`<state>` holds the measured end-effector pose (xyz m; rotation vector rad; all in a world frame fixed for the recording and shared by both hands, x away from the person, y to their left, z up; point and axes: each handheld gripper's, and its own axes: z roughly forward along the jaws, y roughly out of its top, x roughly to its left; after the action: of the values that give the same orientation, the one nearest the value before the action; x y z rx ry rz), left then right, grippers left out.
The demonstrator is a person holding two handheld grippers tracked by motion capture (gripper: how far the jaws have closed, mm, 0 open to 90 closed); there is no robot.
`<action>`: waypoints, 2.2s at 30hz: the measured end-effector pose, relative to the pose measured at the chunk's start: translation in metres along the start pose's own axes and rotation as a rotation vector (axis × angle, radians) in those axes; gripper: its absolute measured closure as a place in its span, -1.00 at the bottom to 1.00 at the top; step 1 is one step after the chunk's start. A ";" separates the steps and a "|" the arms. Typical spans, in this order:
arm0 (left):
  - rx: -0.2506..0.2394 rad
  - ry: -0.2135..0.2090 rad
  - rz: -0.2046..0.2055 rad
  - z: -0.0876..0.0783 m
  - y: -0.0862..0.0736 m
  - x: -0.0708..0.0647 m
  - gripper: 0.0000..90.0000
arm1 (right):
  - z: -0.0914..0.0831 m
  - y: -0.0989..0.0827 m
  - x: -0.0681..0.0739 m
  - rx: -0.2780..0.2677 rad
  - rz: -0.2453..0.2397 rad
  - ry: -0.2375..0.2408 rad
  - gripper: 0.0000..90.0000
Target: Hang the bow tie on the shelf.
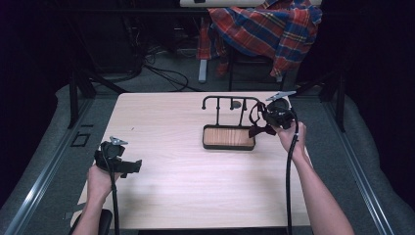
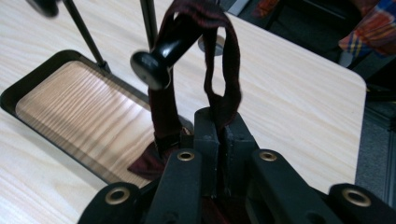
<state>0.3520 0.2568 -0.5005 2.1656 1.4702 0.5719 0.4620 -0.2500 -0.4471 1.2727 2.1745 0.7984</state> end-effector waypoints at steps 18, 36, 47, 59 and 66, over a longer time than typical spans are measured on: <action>0.000 -0.004 0.002 0.000 0.000 -0.001 -0.97 | 0.001 -0.005 -0.005 0.006 0.023 0.080 0.56; -0.002 0.000 0.011 -0.002 0.000 -0.002 -0.97 | -0.025 -0.008 -0.008 0.023 0.013 0.113 -0.04; -0.006 0.010 0.020 -0.004 -0.001 -0.003 -0.97 | -0.043 -0.016 0.001 0.081 -0.030 0.113 -0.40; -0.006 0.012 0.031 -0.005 -0.001 -0.004 -0.97 | -0.055 -0.037 0.013 0.142 -0.061 0.146 -0.59; -0.005 0.013 0.033 -0.005 -0.001 -0.004 -0.97 | -0.060 -0.058 0.021 0.183 -0.067 0.166 -0.65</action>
<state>0.3467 0.2537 -0.4974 2.1901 1.4403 0.6014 0.3775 -0.2684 -0.4475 1.2511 2.4577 0.7150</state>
